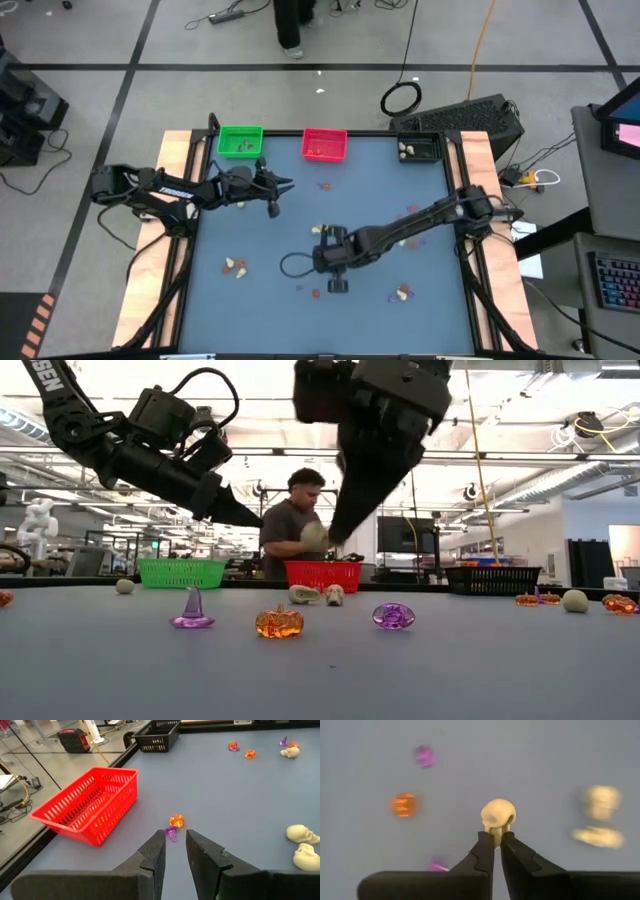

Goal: Sort Halloween decoration
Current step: Put the white skull toy into the black bin

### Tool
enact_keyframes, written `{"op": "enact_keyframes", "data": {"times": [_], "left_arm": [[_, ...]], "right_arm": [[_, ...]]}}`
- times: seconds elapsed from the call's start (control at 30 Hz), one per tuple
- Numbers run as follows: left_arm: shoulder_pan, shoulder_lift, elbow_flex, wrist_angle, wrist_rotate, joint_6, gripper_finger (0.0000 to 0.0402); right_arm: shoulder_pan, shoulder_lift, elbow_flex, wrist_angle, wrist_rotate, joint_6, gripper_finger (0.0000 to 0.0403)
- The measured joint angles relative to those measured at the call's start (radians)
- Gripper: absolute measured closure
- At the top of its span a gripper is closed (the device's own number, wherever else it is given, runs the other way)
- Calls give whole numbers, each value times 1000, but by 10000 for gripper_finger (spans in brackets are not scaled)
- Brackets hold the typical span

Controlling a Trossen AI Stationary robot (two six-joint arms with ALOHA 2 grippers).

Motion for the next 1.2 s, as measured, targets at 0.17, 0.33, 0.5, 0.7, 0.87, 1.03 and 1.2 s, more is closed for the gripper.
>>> {"op": "enact_keyframes", "data": {"times": [0.17,0.33,0.5,0.7,0.87,1.03,1.2], "left_arm": [[0,0,0,1,0,0,317],[0,0,0,3,0,0,317],[0,0,0,3,0,-2,317],[0,0,0,5,0,-1,317],[0,0,0,7,0,-1,317],[0,0,0,7,0,-6,317],[-1,0,0,4,0,-8,317]], "right_arm": [[-69,-101,0,-199,119,-16,394],[-188,-195,-85,-271,178,-47,401],[-327,-305,-297,-173,171,-84,402],[-395,-369,-512,186,-52,5,387],[-343,-312,-580,360,-53,144,330],[-289,-220,-586,513,95,265,258],[-264,-142,-586,584,202,362,215]]}}
